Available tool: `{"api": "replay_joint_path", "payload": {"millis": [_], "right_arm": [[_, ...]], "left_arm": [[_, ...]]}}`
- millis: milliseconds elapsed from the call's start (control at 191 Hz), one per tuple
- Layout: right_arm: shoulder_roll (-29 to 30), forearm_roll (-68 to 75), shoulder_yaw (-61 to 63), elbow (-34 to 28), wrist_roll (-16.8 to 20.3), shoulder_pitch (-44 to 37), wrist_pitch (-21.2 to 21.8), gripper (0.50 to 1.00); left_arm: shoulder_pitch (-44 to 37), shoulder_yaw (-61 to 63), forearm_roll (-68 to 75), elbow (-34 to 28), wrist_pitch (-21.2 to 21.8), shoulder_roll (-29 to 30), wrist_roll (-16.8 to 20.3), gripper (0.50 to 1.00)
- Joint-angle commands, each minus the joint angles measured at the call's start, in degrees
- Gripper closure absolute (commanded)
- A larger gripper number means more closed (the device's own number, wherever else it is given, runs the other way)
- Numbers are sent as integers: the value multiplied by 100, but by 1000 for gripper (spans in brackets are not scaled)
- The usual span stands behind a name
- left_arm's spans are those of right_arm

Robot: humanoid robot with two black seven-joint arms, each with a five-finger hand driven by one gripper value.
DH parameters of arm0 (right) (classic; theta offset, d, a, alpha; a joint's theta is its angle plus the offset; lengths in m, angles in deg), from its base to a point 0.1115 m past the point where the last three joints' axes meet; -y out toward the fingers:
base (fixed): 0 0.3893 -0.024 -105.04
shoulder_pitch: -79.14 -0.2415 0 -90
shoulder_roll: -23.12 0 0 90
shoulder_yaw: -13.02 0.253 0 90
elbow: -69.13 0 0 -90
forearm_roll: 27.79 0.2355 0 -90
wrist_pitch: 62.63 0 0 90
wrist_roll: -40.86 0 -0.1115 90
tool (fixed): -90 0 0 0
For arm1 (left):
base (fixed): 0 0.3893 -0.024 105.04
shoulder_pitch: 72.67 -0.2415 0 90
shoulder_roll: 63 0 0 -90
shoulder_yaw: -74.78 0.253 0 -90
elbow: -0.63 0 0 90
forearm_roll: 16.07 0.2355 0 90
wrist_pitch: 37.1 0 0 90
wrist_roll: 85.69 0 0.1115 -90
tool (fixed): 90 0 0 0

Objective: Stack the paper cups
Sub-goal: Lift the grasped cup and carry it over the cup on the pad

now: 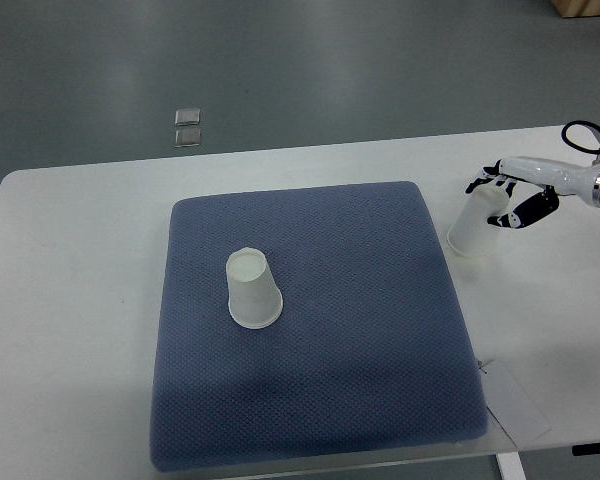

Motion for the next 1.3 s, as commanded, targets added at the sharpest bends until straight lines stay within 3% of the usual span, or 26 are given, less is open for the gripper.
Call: {"api": "replay_joint_path", "payload": {"millis": [0,188,371,821,1296], "right_arm": [[-248,70,12,-402,-18,-331,53,965],[-406,176,153,-1193,70,-1017,414,973],[-205,184,373,-1650,140,-1386,967,969],[1044,167,276,-1694,272,-1834,1222,961],[1765,79,258,-1755,308,-1808,1503,959]], "left_arm": [[-1,0,0,0,0,0,-1,500],[-1,0,0,0,0,0,-1,500],[-1,0,0,0,0,0,-1,500],[-1,0,0,0,0,0,-1,500],[-1,0,0,0,0,0,-1,500]]}}
